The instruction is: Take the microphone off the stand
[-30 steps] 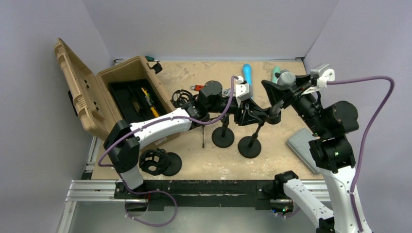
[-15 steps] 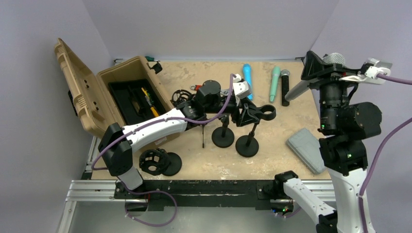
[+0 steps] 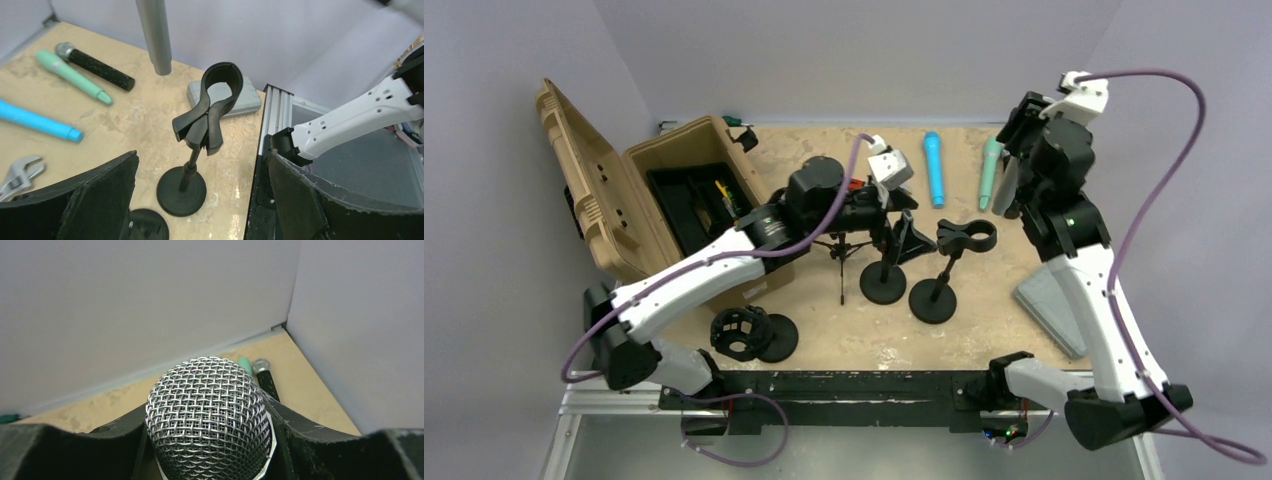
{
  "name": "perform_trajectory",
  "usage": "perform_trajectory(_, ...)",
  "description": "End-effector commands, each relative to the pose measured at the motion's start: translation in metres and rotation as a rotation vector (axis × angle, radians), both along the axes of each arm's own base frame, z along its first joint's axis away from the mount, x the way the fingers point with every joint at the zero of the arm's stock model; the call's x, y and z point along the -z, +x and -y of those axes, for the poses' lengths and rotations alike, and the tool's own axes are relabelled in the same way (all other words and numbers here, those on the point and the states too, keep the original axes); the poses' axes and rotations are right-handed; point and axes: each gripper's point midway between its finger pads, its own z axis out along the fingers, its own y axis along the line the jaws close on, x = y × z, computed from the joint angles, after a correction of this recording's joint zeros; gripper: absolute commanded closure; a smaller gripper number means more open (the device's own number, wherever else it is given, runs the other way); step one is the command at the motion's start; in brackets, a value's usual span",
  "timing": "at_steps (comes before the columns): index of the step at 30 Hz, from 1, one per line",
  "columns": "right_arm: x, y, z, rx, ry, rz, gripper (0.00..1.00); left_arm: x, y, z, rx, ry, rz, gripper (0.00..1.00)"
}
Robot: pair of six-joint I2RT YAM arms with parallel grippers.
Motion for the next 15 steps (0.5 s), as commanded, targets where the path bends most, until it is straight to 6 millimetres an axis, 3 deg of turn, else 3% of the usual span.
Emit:
perform_trajectory(1,0.009,0.030,0.024,0.068,-0.005,-0.030,1.00,-0.079,-0.015,-0.065,-0.158,-0.066,0.055,0.00)
perform_trajectory(6,0.052,0.088,0.035,0.019,-0.028,-0.152,1.00,-0.106,-0.023,-0.134,-0.330,-0.054,0.164,0.00)
perform_trajectory(7,0.068,0.102,0.034,0.014,-0.040,-0.194,1.00,-0.107,-0.022,-0.147,-0.366,-0.047,0.201,0.00)
perform_trajectory(10,0.095,0.130,0.030,0.000,-0.042,-0.267,1.00,-0.107,-0.020,-0.179,-0.465,-0.040,0.290,0.00)
perform_trajectory(15,0.141,0.171,0.013,-0.077,-0.006,-0.359,1.00,-0.089,-0.014,-0.208,-0.566,-0.021,0.392,0.01)
